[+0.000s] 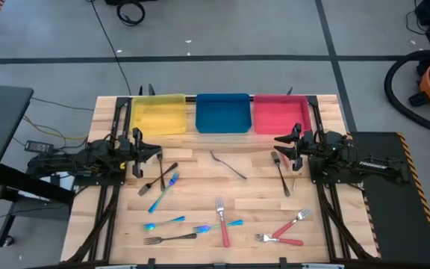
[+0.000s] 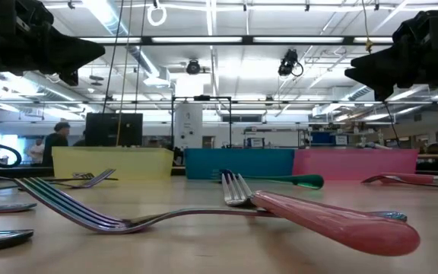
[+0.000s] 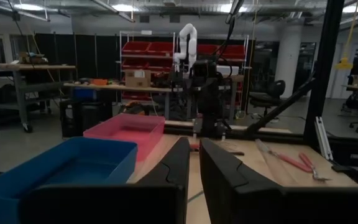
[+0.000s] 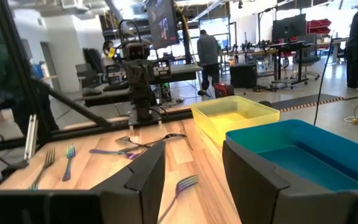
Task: Sort silverware by color (type)
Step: Put the pink fork into the pink bin
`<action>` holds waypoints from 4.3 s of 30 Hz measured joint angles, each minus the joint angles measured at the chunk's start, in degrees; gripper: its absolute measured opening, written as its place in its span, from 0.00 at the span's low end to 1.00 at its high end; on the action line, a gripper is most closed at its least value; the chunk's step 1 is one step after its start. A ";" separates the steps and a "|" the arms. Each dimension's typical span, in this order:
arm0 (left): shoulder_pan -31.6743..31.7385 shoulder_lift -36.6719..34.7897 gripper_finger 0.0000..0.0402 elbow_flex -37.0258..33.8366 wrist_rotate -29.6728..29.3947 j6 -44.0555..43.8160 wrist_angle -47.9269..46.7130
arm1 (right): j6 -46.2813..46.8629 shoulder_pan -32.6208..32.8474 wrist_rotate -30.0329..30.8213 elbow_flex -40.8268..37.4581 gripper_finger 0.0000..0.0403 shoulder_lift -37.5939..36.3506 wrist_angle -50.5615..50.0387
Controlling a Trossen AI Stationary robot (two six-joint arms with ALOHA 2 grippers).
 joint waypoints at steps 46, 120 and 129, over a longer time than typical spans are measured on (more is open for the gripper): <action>0.07 0.00 0.10 0.01 -7.23 -10.41 -0.72 | -17.82 -2.70 23.31 0.02 0.42 0.11 16.38; 3.32 0.00 0.10 0.01 -7.88 -7.67 1.45 | 58.82 12.18 5.76 32.85 0.42 66.49 -62.14; 3.32 0.00 0.10 0.01 -7.86 -7.66 -0.78 | 58.63 12.18 7.04 32.85 0.42 72.41 -58.88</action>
